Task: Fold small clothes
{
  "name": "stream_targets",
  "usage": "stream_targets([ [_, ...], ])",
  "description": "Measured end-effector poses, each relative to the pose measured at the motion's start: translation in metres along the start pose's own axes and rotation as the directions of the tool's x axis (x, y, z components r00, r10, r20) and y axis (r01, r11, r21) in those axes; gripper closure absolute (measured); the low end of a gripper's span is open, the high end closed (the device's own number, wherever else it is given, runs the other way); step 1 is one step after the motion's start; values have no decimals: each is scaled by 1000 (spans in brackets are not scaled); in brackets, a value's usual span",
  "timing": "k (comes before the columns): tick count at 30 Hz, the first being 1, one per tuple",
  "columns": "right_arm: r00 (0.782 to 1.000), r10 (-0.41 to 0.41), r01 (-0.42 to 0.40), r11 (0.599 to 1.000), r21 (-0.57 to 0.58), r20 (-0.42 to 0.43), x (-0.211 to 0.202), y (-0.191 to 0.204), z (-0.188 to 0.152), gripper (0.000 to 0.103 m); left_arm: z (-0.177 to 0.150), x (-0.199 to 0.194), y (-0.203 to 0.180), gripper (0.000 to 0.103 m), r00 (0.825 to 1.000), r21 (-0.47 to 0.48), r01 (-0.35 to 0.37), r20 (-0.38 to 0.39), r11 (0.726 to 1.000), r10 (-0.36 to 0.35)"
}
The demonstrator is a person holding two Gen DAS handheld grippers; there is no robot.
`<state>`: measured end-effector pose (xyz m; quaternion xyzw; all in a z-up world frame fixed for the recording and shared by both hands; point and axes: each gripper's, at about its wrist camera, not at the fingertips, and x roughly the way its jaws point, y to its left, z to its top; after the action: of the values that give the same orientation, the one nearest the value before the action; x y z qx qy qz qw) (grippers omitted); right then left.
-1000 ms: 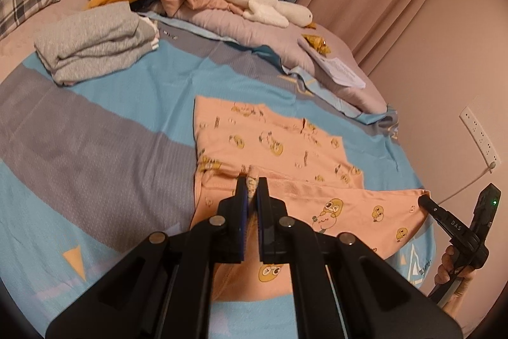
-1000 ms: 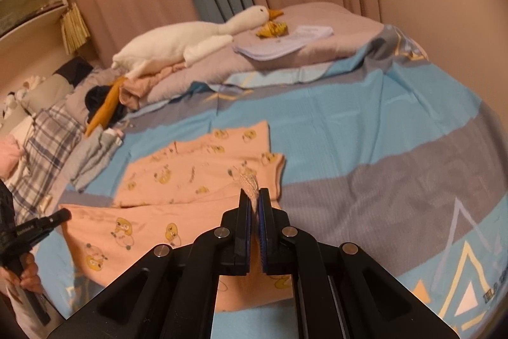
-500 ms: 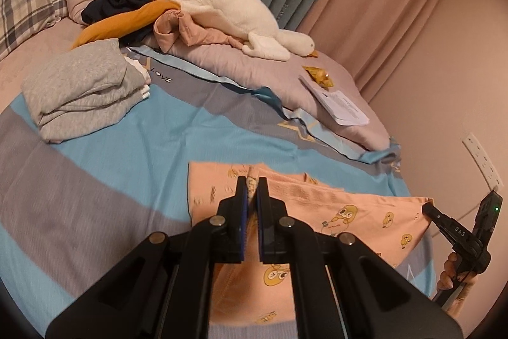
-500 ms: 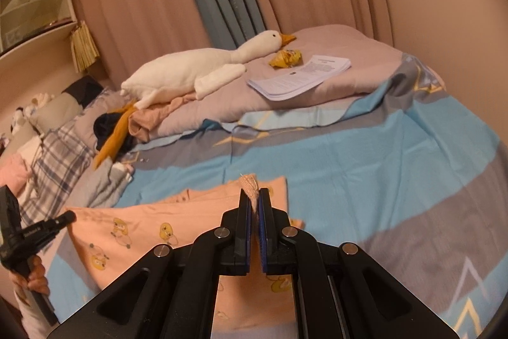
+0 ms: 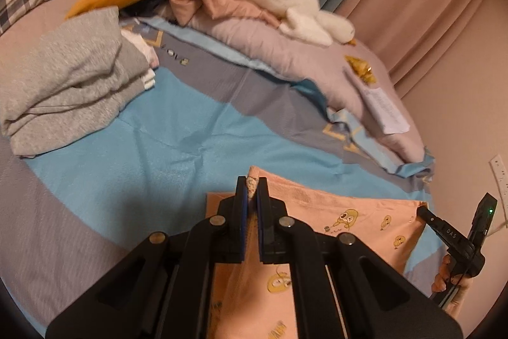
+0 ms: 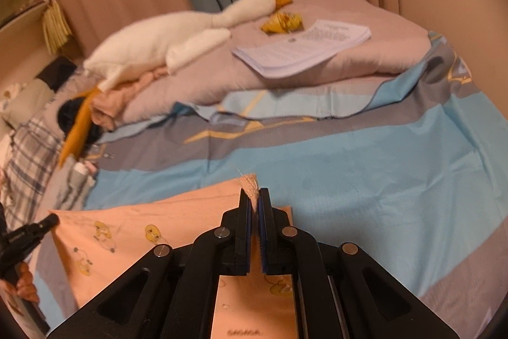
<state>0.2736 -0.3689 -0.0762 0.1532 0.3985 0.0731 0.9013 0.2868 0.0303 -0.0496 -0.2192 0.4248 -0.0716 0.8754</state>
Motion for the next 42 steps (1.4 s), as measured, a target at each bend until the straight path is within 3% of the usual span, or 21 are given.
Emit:
stream_targets([
  [6, 996, -47, 47, 999, 0, -82, 43, -8, 0, 98, 1, 41, 4, 99, 996, 12, -67, -58, 998, 68],
  [17, 985, -76, 81, 996, 30, -158, 78, -23, -12, 98, -9, 81, 26, 96, 982, -9, -131, -141, 991, 129],
  [26, 979, -133, 136, 991, 6, -157, 78, -22, -16, 98, -11, 79, 24, 95, 980, -20, -140, -145, 990, 135],
  [28, 975, -150, 151, 988, -3, -163, 73, -21, -16, 98, -13, 73, 23, 88, 980, -30, -140, -145, 990, 134],
  [33, 976, -173, 172, 985, -26, -131, 49, -15, -16, 95, -25, 47, 19, 59, 984, -26, -125, -134, 992, 120],
  [35, 979, -170, 169, 986, -17, -112, 35, -15, -18, 81, -31, 32, 16, 48, 987, -24, -111, -119, 993, 108],
  [37, 985, -153, 154, 988, 5, -81, 15, -17, -21, 54, -38, 17, 14, 38, 990, -22, -93, -110, 995, 90],
  [42, 994, -107, 109, 993, 53, -39, -28, -23, -37, 48, -63, -17, 12, 25, 995, -31, -41, -90, 999, 38],
])
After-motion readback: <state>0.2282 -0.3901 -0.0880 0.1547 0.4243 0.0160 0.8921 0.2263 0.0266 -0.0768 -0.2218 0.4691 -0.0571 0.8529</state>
